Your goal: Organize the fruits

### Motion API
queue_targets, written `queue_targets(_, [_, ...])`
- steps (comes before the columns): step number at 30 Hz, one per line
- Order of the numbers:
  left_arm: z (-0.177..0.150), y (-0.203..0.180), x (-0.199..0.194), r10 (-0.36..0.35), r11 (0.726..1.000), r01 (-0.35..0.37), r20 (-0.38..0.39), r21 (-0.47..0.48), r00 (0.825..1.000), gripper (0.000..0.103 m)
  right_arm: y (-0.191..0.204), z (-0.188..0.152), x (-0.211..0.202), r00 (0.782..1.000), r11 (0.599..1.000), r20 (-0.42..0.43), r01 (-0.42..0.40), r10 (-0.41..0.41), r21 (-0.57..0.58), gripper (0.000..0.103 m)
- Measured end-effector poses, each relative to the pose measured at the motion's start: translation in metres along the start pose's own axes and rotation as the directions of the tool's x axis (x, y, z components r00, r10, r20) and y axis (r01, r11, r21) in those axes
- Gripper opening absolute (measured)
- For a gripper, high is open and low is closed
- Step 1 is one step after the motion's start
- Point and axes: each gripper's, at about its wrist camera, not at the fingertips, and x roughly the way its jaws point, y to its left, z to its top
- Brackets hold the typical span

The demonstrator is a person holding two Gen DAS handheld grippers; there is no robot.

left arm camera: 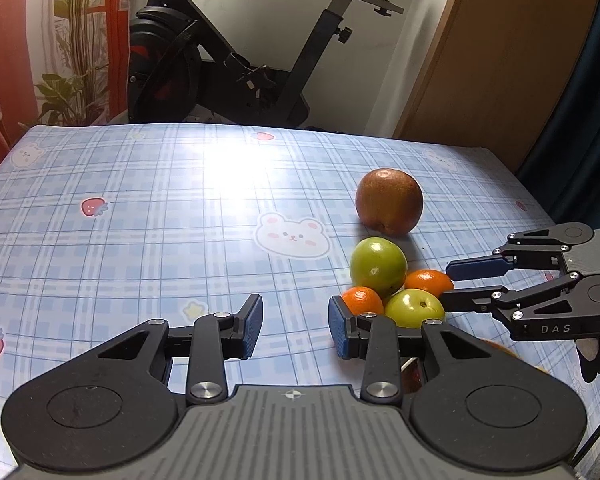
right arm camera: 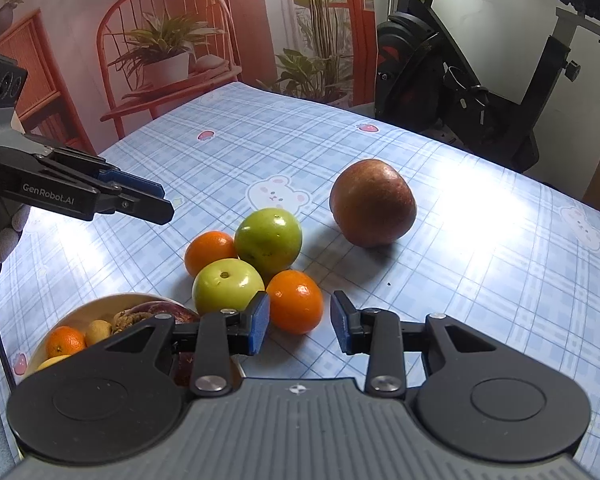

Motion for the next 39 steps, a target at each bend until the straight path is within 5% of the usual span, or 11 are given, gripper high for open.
queue_targets(39, [0.010, -0.006, 0.043, -0.183, 0.983, 0.180, -0.104, -0.040, 0.978, 0.039, -0.018, 0.000, 0.006, 0.998, 0.992, 0.036, -0.046, 0.042, 0.117, 0.042])
